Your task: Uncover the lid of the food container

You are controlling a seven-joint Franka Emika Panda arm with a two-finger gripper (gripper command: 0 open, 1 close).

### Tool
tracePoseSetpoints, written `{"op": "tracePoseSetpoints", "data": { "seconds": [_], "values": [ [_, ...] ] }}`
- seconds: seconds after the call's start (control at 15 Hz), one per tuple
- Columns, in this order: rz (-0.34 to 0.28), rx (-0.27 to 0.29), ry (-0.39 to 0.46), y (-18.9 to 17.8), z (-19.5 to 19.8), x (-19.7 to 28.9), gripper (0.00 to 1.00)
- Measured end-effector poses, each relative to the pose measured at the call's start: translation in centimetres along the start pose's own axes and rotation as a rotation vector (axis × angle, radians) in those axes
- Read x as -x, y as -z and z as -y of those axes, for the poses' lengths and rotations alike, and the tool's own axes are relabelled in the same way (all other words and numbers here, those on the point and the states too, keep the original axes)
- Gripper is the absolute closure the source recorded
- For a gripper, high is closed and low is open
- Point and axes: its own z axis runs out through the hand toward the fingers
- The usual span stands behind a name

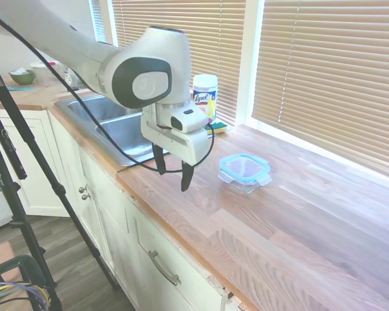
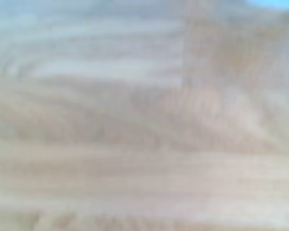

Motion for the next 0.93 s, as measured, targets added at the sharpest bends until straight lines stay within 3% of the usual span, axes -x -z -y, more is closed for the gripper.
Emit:
{"op": "tracePoseSetpoints", "data": {
  "seconds": [0.2, 0.4, 0.93],
  "values": [
    [-0.010, -0.033, -0.045, 1.2, 0.8, -3.2, 0.00],
    [0.019, -0.078, -0.103, 1.8, 0.3, -6.7, 0.00],
    [0.226, -0.233, -0.276, 1.1, -3.1, -15.5, 0.00]
  ]
}}
